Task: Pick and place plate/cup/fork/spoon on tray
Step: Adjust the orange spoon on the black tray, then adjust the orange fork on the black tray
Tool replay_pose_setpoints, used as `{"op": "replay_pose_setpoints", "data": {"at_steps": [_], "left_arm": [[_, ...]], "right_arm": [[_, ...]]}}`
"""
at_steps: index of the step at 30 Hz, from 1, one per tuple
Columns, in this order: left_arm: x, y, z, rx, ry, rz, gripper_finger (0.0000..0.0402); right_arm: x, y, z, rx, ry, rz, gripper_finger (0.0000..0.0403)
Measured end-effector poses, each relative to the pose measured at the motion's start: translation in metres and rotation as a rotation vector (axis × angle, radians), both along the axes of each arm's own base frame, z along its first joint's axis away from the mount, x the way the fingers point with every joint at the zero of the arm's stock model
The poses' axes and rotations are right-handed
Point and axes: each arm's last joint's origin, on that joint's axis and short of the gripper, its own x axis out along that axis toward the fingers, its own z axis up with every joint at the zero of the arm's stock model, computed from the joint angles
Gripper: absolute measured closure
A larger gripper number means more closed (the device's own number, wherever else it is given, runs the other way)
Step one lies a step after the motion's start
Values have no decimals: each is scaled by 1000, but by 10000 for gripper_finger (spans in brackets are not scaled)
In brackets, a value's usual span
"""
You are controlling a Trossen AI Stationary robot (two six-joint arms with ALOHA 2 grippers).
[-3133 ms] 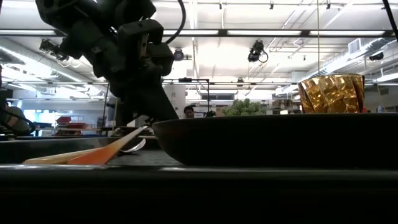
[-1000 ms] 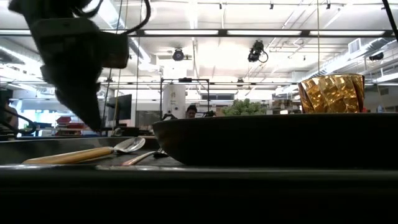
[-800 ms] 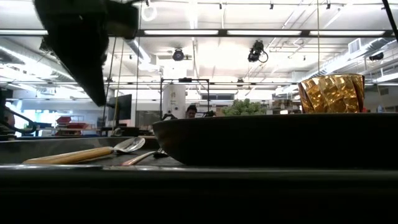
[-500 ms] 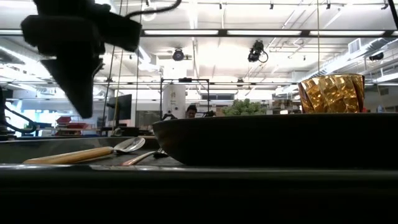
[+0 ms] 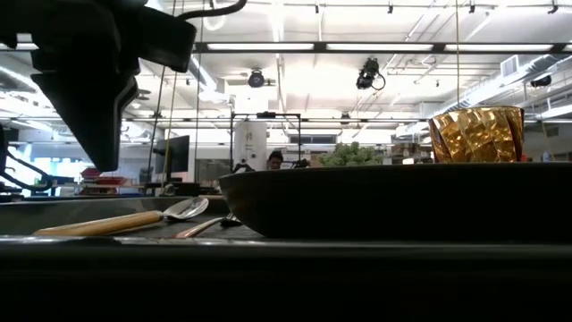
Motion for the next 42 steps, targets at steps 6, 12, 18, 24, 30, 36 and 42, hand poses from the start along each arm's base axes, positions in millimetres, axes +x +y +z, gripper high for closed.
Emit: {"op": "replay_pose_setpoints", "data": {"at_steps": [6,12,18,24,30,36,42], "left_arm": [[5,-6,-6,-20,-33,-1,347],[14,-10,-25,-40,-16,21,347],[24,-12,-35,0,83,2,347],[32,-16,-40,-26,72,-42,347],[36,-21,-41,-37,28,-63,347],[29,-16,-42,32,90,-81,347],[26,-5,-41,222,101,-100,347]], "right_arm": [[-33,-5,31,-71,-98,-76,257],[-53,-10,48,-112,-157,-129,257],[-58,-9,51,-134,-196,-127,257],[-58,-10,51,-131,-198,-132,257],[-58,-10,51,-142,-202,-128,257],[-58,-9,51,-138,-206,-132,258],[-58,-9,51,-133,-210,-137,258]]}}
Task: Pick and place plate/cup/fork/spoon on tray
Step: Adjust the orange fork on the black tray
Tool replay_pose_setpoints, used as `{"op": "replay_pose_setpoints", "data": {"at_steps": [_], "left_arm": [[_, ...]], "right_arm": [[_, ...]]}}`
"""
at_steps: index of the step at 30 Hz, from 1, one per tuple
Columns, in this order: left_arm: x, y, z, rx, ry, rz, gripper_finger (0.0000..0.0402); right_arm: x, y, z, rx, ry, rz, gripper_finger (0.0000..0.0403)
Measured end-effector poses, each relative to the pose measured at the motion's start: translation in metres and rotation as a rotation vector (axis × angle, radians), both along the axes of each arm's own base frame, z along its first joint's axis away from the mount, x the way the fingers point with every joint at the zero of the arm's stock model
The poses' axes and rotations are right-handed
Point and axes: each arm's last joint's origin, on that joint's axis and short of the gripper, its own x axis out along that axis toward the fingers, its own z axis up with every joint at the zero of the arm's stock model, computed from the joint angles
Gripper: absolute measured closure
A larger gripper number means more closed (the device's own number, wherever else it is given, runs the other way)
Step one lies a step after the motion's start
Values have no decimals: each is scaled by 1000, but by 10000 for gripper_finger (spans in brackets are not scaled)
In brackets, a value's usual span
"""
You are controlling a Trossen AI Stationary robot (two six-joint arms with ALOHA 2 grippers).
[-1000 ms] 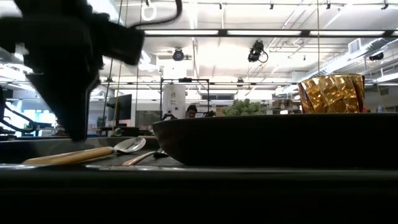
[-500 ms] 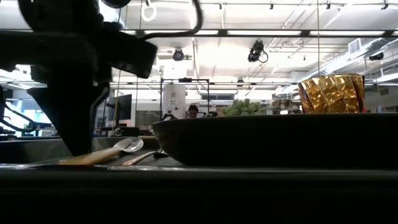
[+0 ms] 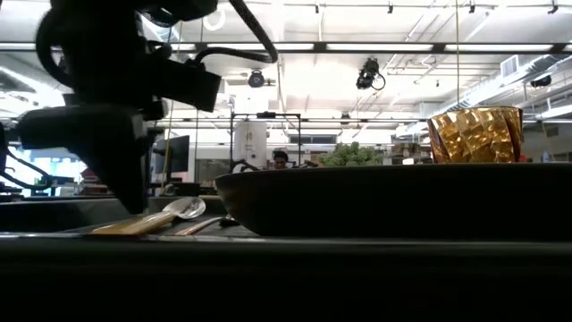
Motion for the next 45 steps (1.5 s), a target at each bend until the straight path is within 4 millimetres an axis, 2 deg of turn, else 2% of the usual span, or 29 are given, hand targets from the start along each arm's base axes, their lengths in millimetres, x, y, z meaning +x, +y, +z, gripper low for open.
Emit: {"op": "replay_pose_setpoints", "data": {"at_steps": [12,17,20,25,28,31,37,41,45], "left_arm": [[14,-6,1,9,-133,-101,347],[12,-5,21,8,-185,-93,347],[14,-11,34,-1,-231,-157,347],[18,-29,36,-24,-299,-300,345],[19,-33,27,-71,-273,-324,323],[20,-33,18,-59,-235,-336,279],[24,-35,15,6,-244,-419,206],[29,-28,15,-36,-244,-397,190],[36,-21,15,-56,-256,-397,193]], "right_arm": [[-2,3,0,5,-5,6,258],[-2,3,0,4,-4,6,258],[-2,3,0,2,-4,8,258],[-2,3,0,3,-10,8,258],[-2,4,0,6,-13,6,258],[-3,5,0,8,-16,10,258],[-2,5,0,11,-21,9,258],[-2,6,0,16,-28,13,258],[-2,7,0,18,-30,14,258]]}}
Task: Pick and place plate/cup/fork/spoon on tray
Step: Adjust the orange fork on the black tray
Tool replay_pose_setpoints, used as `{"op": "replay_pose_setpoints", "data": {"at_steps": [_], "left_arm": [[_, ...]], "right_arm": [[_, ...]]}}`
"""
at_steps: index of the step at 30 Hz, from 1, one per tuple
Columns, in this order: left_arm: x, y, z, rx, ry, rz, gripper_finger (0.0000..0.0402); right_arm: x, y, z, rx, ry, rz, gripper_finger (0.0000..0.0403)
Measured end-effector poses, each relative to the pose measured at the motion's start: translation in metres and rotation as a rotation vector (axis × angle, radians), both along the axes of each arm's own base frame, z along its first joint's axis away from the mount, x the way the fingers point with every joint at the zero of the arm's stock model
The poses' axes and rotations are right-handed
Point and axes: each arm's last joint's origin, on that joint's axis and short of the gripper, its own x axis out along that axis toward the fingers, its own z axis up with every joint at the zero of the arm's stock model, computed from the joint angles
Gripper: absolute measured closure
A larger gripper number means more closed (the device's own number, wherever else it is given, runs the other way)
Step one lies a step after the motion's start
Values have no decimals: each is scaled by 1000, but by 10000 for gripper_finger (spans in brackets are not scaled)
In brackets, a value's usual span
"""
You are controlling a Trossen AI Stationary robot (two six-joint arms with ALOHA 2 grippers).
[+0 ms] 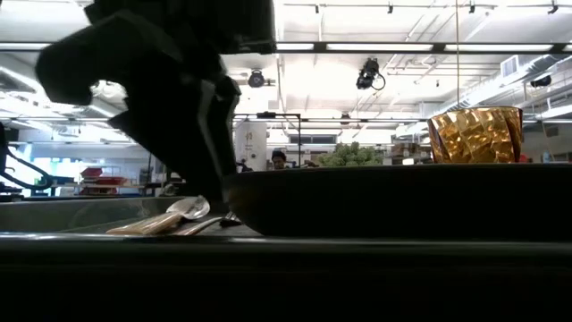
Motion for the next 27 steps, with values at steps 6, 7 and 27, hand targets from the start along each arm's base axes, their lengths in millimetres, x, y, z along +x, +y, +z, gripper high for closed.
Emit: {"op": "replay_pose_setpoints", "data": {"at_steps": [6,7,27], "left_arm": [[9,11,-4,-42,12,-25,208],[8,13,-9,-38,24,-21,209],[2,31,-25,-77,25,64,225]], "right_arm": [[0,0,0,0,-1,1,258],[0,0,0,1,-1,1,258],[1,2,0,3,-6,12,258]]}}
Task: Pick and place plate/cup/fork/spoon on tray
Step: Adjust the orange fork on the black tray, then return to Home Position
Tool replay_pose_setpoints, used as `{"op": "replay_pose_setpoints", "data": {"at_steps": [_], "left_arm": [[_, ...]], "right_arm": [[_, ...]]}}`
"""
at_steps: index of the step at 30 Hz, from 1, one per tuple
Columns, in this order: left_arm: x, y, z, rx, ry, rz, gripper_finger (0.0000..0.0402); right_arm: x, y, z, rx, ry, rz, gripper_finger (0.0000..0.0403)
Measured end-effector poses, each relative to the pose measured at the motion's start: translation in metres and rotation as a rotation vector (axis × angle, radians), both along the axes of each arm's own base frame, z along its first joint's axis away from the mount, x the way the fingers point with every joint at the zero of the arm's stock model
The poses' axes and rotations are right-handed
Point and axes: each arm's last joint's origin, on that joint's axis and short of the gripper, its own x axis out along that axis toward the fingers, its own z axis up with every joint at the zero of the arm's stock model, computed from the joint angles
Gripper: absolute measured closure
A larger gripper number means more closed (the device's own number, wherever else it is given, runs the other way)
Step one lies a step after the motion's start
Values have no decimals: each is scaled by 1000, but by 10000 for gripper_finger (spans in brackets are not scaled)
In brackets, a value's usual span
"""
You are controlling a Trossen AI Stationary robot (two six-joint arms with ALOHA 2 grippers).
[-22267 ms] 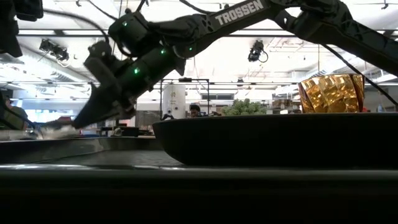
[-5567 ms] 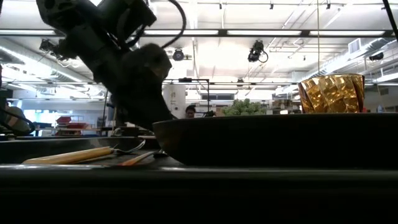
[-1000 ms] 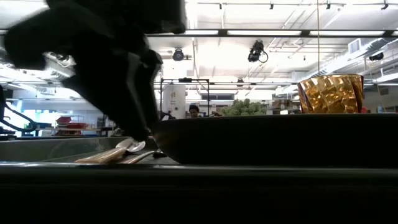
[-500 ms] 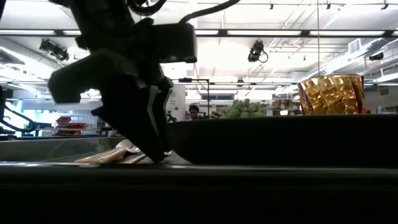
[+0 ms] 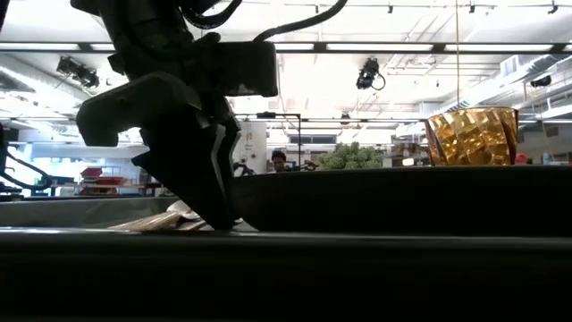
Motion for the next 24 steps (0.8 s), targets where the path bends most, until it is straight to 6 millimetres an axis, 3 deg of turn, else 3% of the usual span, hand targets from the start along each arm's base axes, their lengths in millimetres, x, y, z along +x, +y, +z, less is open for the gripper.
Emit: {"op": "replay_pose_setpoints", "data": {"at_steps": [14,20,24], "left_arm": [[-7,10,9,-48,26,178,225],[-10,11,32,-67,-54,207,226],[-23,7,50,-18,-74,194,226]], "right_arm": [[1,1,0,4,-6,7,258],[1,1,0,1,-4,10,258],[1,1,0,0,-3,9,258]]}}
